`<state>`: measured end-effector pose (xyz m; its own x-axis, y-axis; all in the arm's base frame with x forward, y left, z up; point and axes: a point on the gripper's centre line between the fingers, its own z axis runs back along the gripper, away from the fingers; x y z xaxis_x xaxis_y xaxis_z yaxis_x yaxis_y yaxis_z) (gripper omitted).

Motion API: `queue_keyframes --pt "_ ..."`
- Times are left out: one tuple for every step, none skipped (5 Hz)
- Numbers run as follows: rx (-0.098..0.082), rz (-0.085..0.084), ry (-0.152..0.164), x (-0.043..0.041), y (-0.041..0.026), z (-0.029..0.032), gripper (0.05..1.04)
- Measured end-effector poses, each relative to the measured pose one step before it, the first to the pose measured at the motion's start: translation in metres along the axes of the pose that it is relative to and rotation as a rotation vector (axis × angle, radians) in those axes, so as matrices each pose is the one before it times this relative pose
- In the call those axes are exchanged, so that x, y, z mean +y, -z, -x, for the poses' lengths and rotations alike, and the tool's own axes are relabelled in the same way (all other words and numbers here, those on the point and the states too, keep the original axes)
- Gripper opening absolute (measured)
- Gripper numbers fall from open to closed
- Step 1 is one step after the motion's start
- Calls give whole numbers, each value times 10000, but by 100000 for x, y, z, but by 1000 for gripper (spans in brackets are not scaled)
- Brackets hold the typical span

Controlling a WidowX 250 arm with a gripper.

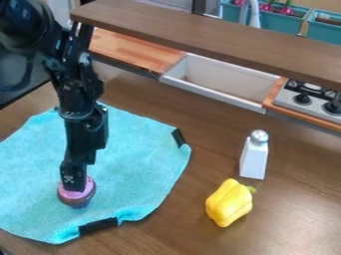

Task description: Remove the pink figure from the edge of the cloth

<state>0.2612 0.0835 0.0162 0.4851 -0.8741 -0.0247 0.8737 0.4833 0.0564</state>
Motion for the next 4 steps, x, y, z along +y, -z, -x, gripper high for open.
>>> queue_keyframes --pt "-214 151 -55 -173 37 104 770" --pt "-42 103 56 -364 100 15 705" --pt "-225 147 -20 -62 -177 395 969" --pt "-105 197 223 -407 -131 55 1002"
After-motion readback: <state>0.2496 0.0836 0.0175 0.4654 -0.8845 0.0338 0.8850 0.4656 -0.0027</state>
